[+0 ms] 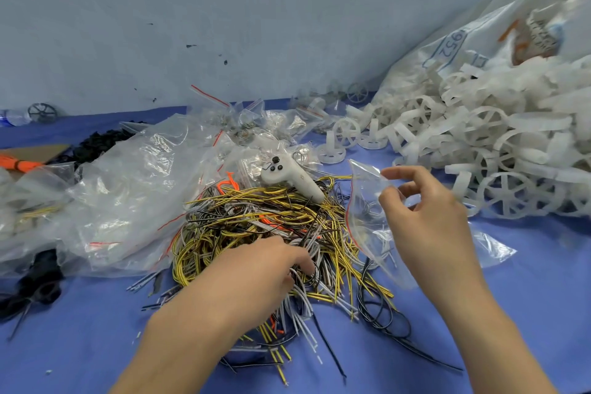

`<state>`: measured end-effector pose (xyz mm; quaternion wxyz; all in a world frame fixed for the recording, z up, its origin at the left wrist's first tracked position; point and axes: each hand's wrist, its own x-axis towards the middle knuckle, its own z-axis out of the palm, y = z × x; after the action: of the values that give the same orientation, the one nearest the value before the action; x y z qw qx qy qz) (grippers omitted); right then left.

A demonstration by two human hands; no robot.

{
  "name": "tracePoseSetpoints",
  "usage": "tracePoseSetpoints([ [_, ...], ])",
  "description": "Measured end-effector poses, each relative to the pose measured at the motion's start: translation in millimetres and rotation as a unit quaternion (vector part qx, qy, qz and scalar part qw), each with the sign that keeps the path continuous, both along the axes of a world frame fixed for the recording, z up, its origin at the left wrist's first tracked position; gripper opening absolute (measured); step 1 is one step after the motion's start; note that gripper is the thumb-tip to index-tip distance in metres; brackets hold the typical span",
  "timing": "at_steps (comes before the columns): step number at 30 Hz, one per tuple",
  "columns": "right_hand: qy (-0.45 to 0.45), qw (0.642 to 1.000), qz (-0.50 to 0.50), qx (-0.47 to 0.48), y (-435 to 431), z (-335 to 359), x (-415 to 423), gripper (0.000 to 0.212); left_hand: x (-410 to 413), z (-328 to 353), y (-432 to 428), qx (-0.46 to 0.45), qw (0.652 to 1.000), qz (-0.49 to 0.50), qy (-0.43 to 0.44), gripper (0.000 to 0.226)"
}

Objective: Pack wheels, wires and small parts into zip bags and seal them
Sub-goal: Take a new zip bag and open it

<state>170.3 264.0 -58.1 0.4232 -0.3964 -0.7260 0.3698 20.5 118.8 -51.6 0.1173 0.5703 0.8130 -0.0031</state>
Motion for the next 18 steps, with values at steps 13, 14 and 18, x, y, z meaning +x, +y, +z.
tracePoseSetpoints([
  [13, 0.000, 0.999, 0.030, -0.039, 3.1, -4.8, -5.0, 0.012, -9.8, 18.8, -12.4, 0.196, 0.965, -0.043, -0.169, 0.009],
  [14, 0.004, 0.999, 0.032, -0.043, 4.2, -5.1, -4.6, 0.012, -12.1, 22.2, -13.5, 0.226, 0.951, -0.039, -0.207, 0.008],
  [18, 0.006, 0.998, 0.043, -0.053, 7.3, -5.5, -3.0, 0.013, -14.1, 30.0, -14.9, 0.286, 0.839, 0.033, -0.461, 0.009],
])
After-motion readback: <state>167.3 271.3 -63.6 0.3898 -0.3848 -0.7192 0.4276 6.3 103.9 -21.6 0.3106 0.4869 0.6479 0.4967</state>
